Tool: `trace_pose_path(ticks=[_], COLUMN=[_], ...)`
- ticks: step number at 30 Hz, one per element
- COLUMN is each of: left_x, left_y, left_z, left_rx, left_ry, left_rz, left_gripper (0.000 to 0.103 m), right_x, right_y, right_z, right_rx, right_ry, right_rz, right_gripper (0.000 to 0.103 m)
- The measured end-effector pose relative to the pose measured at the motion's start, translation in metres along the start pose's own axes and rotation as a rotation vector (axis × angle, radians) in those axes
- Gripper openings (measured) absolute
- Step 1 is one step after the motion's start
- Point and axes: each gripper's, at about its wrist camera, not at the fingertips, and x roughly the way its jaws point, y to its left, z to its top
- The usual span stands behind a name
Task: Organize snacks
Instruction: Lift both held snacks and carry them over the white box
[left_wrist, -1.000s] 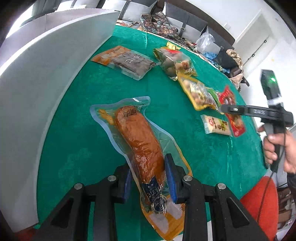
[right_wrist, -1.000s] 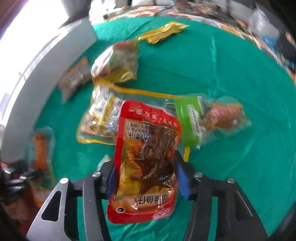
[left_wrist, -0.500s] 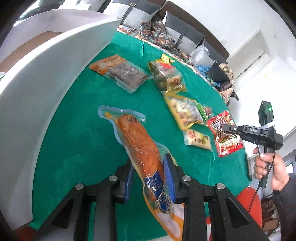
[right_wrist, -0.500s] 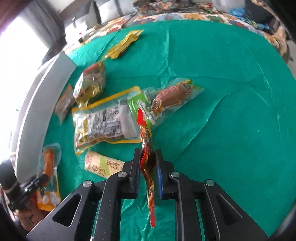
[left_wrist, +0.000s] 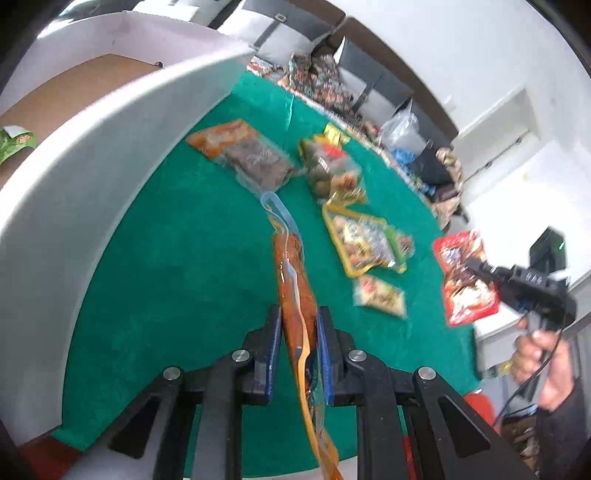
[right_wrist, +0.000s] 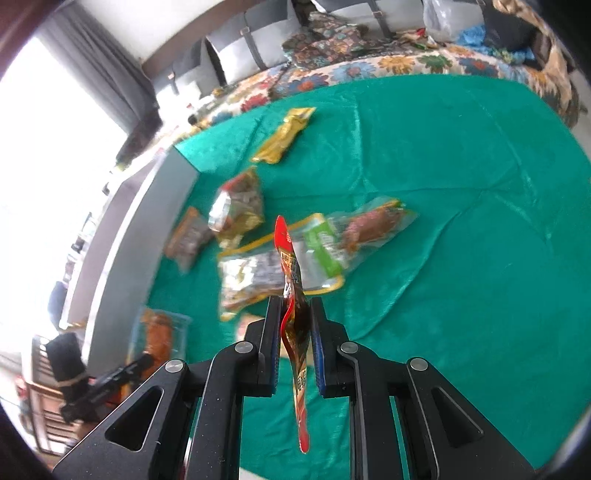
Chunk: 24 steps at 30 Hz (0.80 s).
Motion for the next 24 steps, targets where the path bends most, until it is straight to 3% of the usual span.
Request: trace_pose_path(ticks=[5, 9, 13, 19, 22, 23, 24], left_x=[-0.015, -0.052, -0.106, -0.172, -0.182, -0.182, -0.182], left_y=[0.001, 0.004, 0.018, 0.061, 0.08, 0.084, 0.089], left_z=[0.008, 0.024, 0.053, 0.096, 0.109, 0.112, 0.114], left_rx=[-0.078, -0.147, -0.161, -0.14, -0.098, -0.092, -0.085], left_ry=[-0.037, -0.129, -0.25, -0.363, -0.358, -0.349, -0.338], left_rz=[-0.09, -0.182, -0.162, 0.07, 0.26, 0.325, 0.384], left_gripper=[0.017, 0.017, 0.016, 0.016, 0.016, 0.024, 0.044], right_x=[-0.001, -0.005, 0.0, 0.038, 0.067, 0.076, 0.089], right_y=[0.01, 0.026, 0.074, 0.203, 0.277, 0.291, 0.311], right_z=[0.005, 0.015, 0.033, 0.048, 0.047, 0.045, 0.041], right_rx=[0.066, 0.118, 0.131, 0.03, -0.049, -0.064, -0.093], right_ry=[-0.014, -0.028, -0.038, 0.018, 0.051, 0.062, 0.082], right_rz=[0.11, 0.21, 0.348, 0.527, 0.565, 0.572, 0.561], right_gripper=[0.015, 0.015, 0.015, 0.015, 0.016, 0.02, 0.021])
